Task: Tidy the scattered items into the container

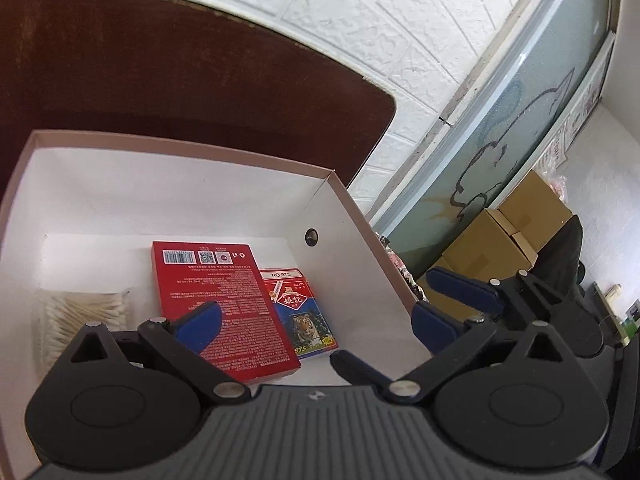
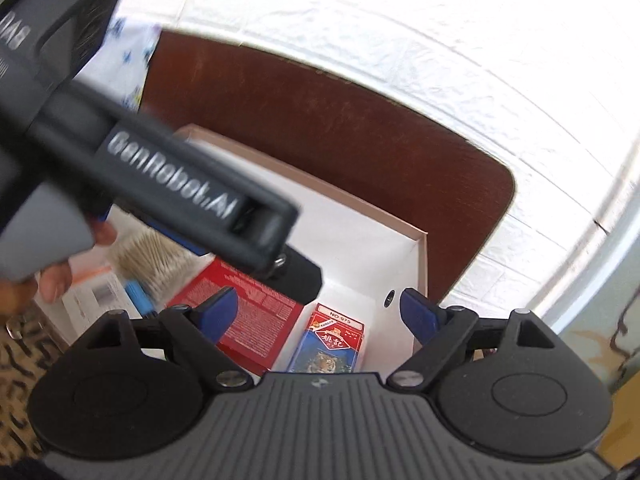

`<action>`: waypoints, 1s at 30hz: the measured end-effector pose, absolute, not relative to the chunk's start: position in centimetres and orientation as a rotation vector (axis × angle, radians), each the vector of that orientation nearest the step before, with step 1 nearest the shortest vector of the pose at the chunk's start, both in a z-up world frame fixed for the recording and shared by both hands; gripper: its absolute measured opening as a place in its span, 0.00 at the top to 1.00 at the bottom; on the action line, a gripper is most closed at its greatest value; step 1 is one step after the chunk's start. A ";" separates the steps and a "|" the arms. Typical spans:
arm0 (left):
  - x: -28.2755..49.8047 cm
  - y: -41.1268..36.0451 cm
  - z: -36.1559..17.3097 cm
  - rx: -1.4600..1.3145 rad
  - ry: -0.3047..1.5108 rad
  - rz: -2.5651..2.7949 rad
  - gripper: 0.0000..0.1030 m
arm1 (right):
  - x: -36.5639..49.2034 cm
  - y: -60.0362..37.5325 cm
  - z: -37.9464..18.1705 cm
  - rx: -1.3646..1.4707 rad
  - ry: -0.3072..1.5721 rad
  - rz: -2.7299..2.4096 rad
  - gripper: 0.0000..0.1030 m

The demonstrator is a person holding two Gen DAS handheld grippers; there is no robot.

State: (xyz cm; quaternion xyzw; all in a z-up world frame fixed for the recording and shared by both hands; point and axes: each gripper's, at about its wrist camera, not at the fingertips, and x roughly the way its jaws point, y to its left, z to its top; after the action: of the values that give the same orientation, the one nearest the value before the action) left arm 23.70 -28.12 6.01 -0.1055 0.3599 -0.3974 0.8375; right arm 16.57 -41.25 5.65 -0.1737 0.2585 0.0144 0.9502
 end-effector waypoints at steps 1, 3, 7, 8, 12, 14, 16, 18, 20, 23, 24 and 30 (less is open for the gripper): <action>23.3 -27.9 6.2 -0.215 0.750 -0.836 0.00 | 16.2 -41.2 5.9 -0.330 0.520 0.019 0.16; 22.2 -27.2 6.7 -0.210 0.728 -0.816 0.00 | 15.3 -41.0 6.3 -0.284 0.511 -0.003 0.15; 19.9 -25.8 7.6 -0.205 0.678 -0.777 0.00 | 13.5 -40.4 6.6 -0.199 0.507 -0.041 0.11; 19.3 -25.4 7.8 -0.201 0.663 -0.772 0.00 | 12.9 -40.3 6.6 -0.183 0.509 -0.049 0.11; 16.4 -23.8 8.4 -0.164 0.607 -0.725 0.00 | 10.0 -39.4 6.1 -0.114 0.516 -0.097 0.07; 14.9 -23.0 8.4 -0.143 0.573 -0.699 0.00 | 8.4 -39.1 5.8 -0.074 0.507 -0.109 0.07; 13.4 -22.0 8.2 -0.135 0.553 -0.673 0.00 | 6.8 -38.7 5.2 -0.027 0.498 -0.123 0.07; 12.0 -21.1 7.8 -0.128 0.544 -0.653 0.00 | 5.3 -38.1 4.7 0.012 0.495 -0.149 0.07; 10.3 -20.2 7.3 -0.105 0.530 -0.628 0.00 | 3.5 -37.5 3.8 0.039 0.500 -0.183 0.07; 8.2 -19.2 6.4 -0.062 0.523 -0.599 0.00 | 1.4 -36.7 2.4 0.079 0.510 -0.235 0.06; 7.7 -19.1 6.1 -0.049 0.530 -0.589 0.00 | 0.8 -36.5 2.0 0.090 0.516 -0.251 0.06; 6.1 -18.2 4.9 -0.032 0.581 -0.551 0.00 | -1.3 -35.5 0.2 0.076 0.541 -0.343 0.06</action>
State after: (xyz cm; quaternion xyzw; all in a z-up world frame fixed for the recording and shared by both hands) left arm 6.09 -18.17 4.86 -0.0154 0.2828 -0.2681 0.9208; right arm -1.26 -35.51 0.22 0.0374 0.2659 -0.1686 0.9484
